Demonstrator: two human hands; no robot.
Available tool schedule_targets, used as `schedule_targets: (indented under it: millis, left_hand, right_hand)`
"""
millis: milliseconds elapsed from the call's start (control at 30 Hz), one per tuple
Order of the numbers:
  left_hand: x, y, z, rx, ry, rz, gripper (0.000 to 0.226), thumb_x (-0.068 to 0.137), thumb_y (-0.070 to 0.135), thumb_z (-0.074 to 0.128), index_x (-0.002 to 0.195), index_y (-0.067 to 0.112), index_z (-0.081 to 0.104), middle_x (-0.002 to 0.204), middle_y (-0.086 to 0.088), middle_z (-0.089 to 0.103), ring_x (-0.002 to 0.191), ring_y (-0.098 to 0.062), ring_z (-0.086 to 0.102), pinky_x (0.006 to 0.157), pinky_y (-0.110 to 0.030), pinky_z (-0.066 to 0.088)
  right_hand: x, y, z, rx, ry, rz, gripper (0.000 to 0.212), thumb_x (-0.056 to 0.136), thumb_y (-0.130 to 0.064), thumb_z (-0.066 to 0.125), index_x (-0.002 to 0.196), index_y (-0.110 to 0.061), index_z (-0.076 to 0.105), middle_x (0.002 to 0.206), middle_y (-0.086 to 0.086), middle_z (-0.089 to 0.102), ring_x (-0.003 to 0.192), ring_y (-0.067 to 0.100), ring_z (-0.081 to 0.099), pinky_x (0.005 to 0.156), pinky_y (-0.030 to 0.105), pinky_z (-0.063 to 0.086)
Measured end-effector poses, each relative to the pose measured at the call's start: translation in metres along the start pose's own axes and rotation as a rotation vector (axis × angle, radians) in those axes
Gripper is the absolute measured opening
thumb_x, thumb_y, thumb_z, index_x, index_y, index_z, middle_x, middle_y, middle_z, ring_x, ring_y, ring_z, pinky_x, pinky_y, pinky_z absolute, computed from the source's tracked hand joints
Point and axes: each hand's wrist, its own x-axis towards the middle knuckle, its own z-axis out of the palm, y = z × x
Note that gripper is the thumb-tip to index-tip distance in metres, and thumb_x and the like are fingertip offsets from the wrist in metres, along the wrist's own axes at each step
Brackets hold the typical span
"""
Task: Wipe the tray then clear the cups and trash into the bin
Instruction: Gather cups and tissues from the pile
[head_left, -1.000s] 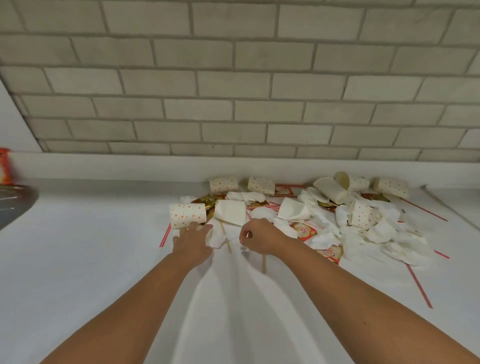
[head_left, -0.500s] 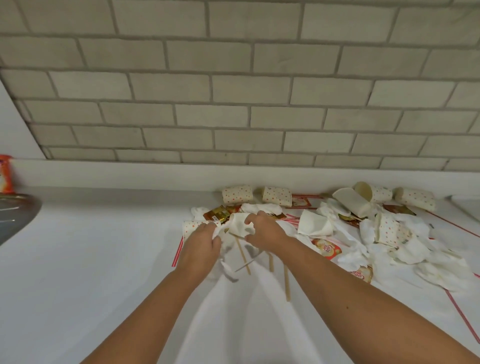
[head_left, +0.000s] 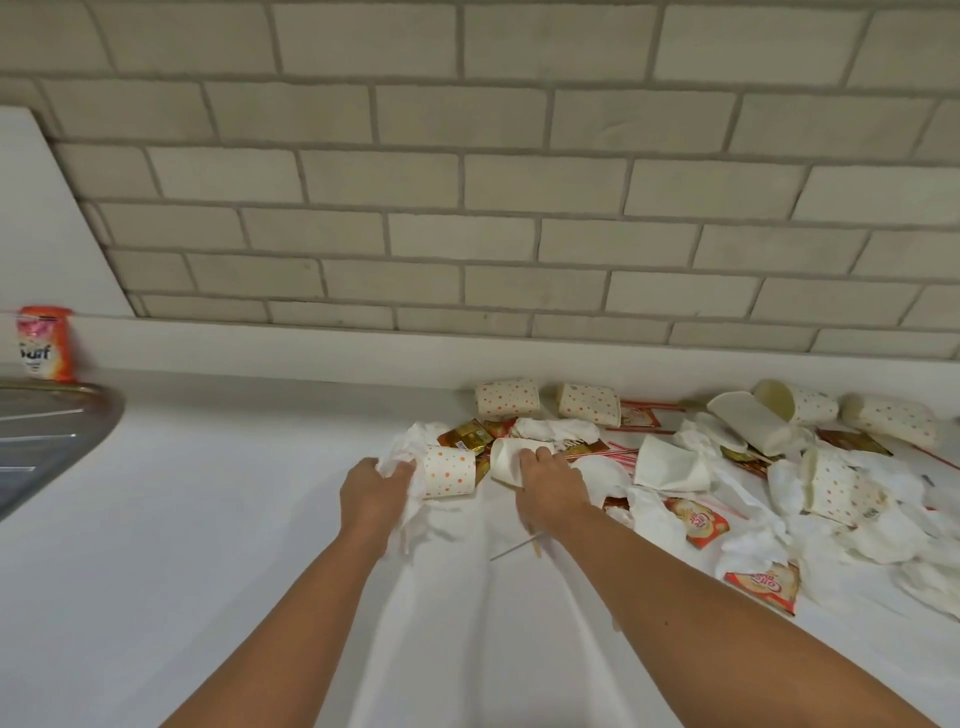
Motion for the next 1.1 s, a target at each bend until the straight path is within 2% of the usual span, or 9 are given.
schedule_targets:
  millis: [167, 267, 500, 667, 733, 833, 967, 1033, 1100]
  left_hand:
    - [0.0, -0.006, 0.001, -0.063, -0.076, -0.119, 0.019, 0.087, 0.023, 0.058, 0.077, 0.007, 0.058, 0.074, -0.008, 0.059, 0.064, -0.022, 0.052, 0.057, -0.026, 0.039]
    - [-0.001, -0.003, 0.001, -0.09, -0.041, -0.081, 0.024, 0.088, 0.018, 0.055, 0.066, 0.011, 0.052, 0.069, -0.009, 0.054, 0.068, -0.027, 0.049, 0.062, -0.029, 0.037]
    - [-0.025, 0.025, 0.017, -0.193, 0.045, 0.061, 0.016, 0.092, 0.023, 0.054, 0.084, 0.01, 0.059, 0.084, -0.009, 0.06, 0.08, -0.027, 0.056, 0.071, -0.032, 0.044]
    - [-0.053, 0.044, 0.052, -0.181, 0.024, 0.177, 0.02, 0.092, 0.018, 0.053, 0.075, 0.009, 0.056, 0.074, -0.006, 0.056, 0.075, -0.025, 0.053, 0.066, -0.029, 0.039]
    - [-0.067, 0.054, 0.069, -0.149, -0.005, 0.227, 0.016, 0.093, 0.018, 0.052, 0.085, 0.006, 0.061, 0.081, -0.007, 0.058, 0.079, -0.023, 0.053, 0.068, -0.026, 0.036]
    - [-0.091, 0.067, 0.099, -0.124, -0.082, 0.321, 0.018, 0.093, 0.017, 0.052, 0.091, 0.004, 0.063, 0.084, -0.009, 0.061, 0.077, -0.022, 0.052, 0.066, -0.025, 0.035]
    - [-0.132, 0.083, 0.138, -0.055, -0.207, 0.449, 0.018, 0.092, 0.016, 0.053, 0.078, 0.006, 0.058, 0.064, 0.003, 0.051, 0.067, -0.021, 0.047, 0.053, -0.024, 0.033]
    - [-0.159, 0.092, 0.159, -0.039, -0.276, 0.503, 0.018, 0.091, 0.016, 0.054, 0.078, 0.007, 0.06, 0.06, 0.005, 0.047, 0.062, -0.018, 0.044, 0.052, -0.024, 0.032]
    - [-0.19, 0.102, 0.181, -0.022, -0.357, 0.563, 0.023, 0.091, 0.017, 0.055, 0.068, 0.014, 0.056, 0.057, 0.006, 0.046, 0.056, -0.013, 0.042, 0.047, -0.015, 0.031]
  right_hand:
    - [-0.008, 0.002, -0.002, -0.029, 0.049, -0.045, 0.05, 0.089, -0.01, 0.051, 0.136, -0.012, 0.034, 0.131, 0.008, 0.045, 0.122, 0.024, 0.043, 0.098, 0.035, 0.04]
    - [-0.014, 0.006, -0.012, 0.004, 0.114, -0.053, 0.051, 0.089, -0.006, 0.051, 0.137, -0.011, 0.035, 0.133, 0.008, 0.047, 0.123, 0.025, 0.044, 0.098, 0.034, 0.041]
    - [-0.033, 0.018, -0.053, 0.11, 0.315, -0.043, 0.032, 0.096, -0.003, 0.04, 0.127, -0.006, 0.046, 0.119, 0.01, 0.06, 0.106, 0.026, 0.06, 0.078, 0.032, 0.046]
    - [-0.055, 0.048, -0.083, 0.11, 0.388, -0.02, 0.027, 0.099, -0.015, 0.038, 0.122, -0.007, 0.049, 0.111, 0.012, 0.063, 0.1, 0.031, 0.061, 0.073, 0.034, 0.045]
    - [-0.067, 0.065, -0.095, 0.1, 0.402, 0.009, 0.026, 0.099, -0.018, 0.039, 0.12, -0.008, 0.05, 0.107, 0.013, 0.065, 0.097, 0.031, 0.061, 0.068, 0.033, 0.042]
    - [-0.088, 0.096, -0.112, 0.089, 0.384, 0.095, 0.026, 0.094, -0.011, 0.044, 0.119, -0.008, 0.051, 0.103, 0.015, 0.065, 0.096, 0.034, 0.061, 0.065, 0.031, 0.038]
    - [-0.123, 0.139, -0.133, 0.063, 0.306, 0.211, 0.026, 0.087, -0.003, 0.049, 0.111, -0.008, 0.059, 0.107, 0.012, 0.061, 0.101, 0.031, 0.059, 0.071, 0.032, 0.043]
    - [-0.146, 0.162, -0.146, 0.016, 0.25, 0.28, 0.024, 0.086, -0.006, 0.052, 0.109, -0.009, 0.06, 0.101, 0.01, 0.057, 0.096, 0.029, 0.06, 0.069, 0.031, 0.042]
    - [-0.171, 0.19, -0.156, -0.032, 0.176, 0.355, 0.018, 0.087, -0.01, 0.052, 0.105, -0.011, 0.057, 0.093, 0.007, 0.056, 0.083, 0.027, 0.055, 0.066, 0.03, 0.042]
